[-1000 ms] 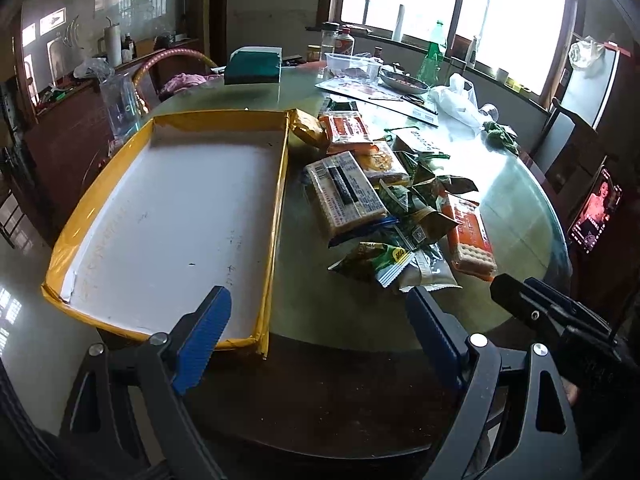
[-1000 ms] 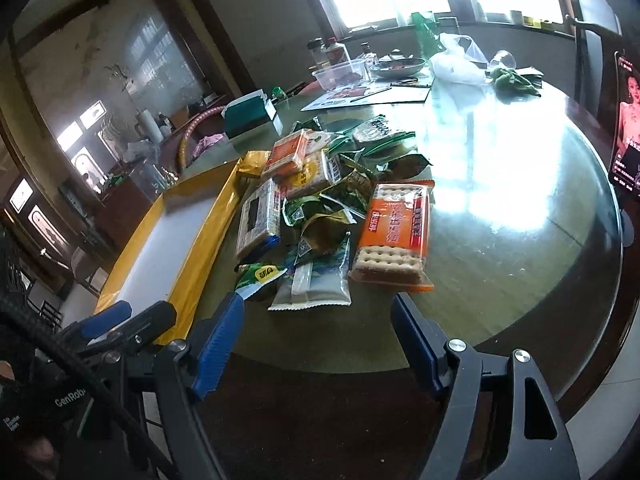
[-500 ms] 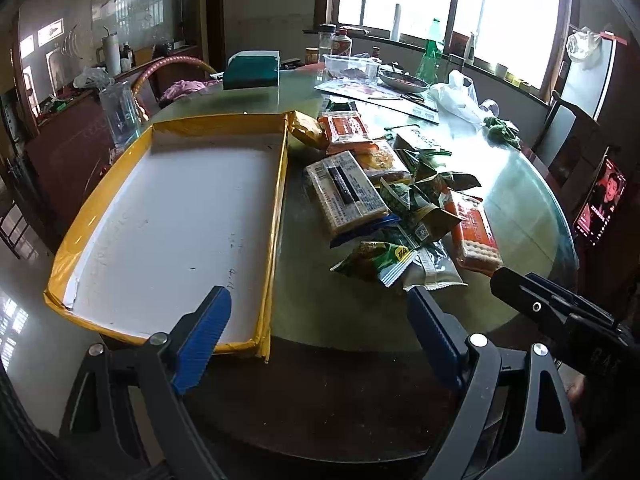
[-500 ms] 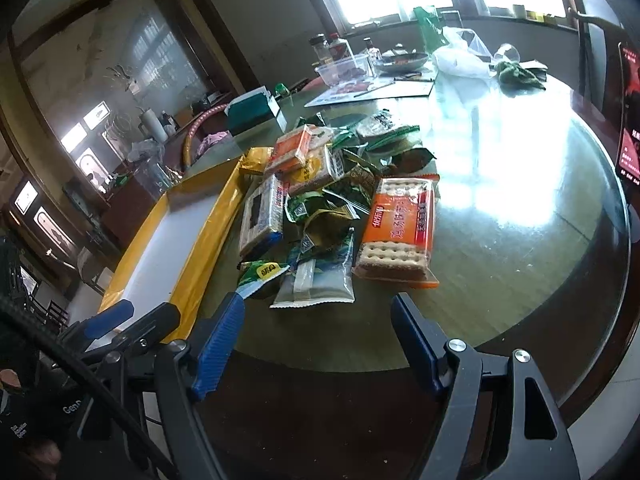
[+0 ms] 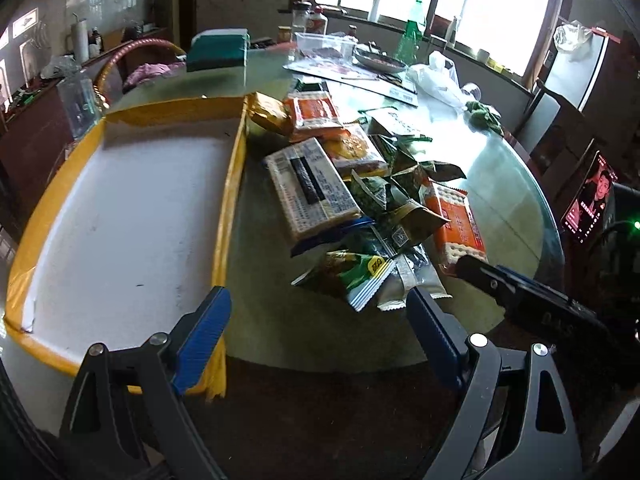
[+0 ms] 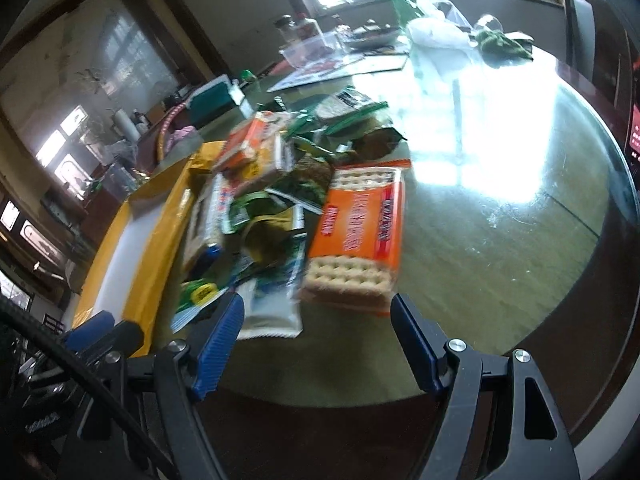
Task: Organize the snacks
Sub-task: 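Move both grippers toward the snack pile beside the yellow tray, then grasp the orange cracker pack with the right gripper while the left grasps a green packet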
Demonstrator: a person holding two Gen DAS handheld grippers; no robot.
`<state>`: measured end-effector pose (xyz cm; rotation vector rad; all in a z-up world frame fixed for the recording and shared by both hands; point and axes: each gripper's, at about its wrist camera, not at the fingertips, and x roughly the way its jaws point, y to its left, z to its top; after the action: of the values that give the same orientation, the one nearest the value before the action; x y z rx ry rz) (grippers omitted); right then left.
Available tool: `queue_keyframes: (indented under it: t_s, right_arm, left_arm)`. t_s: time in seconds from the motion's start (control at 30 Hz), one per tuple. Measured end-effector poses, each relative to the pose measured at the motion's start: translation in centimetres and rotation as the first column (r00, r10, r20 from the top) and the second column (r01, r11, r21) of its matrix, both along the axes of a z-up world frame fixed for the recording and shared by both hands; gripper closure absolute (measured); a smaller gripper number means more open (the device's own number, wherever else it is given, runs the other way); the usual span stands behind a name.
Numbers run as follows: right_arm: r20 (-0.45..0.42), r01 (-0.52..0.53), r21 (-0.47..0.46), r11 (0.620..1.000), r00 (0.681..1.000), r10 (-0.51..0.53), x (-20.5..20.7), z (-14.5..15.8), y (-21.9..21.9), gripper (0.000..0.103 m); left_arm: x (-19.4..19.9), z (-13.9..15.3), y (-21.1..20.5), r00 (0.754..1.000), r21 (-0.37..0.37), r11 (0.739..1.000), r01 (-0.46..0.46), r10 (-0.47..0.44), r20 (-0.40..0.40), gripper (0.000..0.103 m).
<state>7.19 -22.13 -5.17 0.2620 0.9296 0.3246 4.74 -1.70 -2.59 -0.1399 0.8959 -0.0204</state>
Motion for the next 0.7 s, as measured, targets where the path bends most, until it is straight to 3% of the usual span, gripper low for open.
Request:
queue_keyframes:
  t_s: [0.27, 0.43, 0.57, 0.7]
  right_arm:
    - [-0.019, 0.046, -0.054, 0.997, 0.999, -0.047, 2.8, -0.8, -0.7, 0.027]
    - [0.002, 0.052, -0.127, 0.99, 0.999, -0.052, 4.5, -0.8, 0.2, 0.027]
    - [0.012, 0.05, -0.171, 0.984, 0.999, -0.049, 5.1, -0.9, 0.8, 0.027]
    - [0.024, 0.038, -0.215, 0.976, 0.999, -0.033, 5.0, -1.1, 1.0, 0.032]
  left_arm:
    - [1.4, -0.5, -0.5, 0.998, -0.019, 0.999, 0.034, -0.035, -0.045, 0.014]
    - [2.0, -1.0, -1.1, 0.996, 0.008, 0.999, 0.036, -0.036, -0.078, 0.016]
    - [2.9, -1.1, -2.0, 0.997, 0.123, 0.99, 0.066, -0.059, -0.059, 0.019]
    - [4.0, -2.2, -2.5, 0.985, 0.182, 0.973, 0.143, -0.122, -0.121, 0.03]
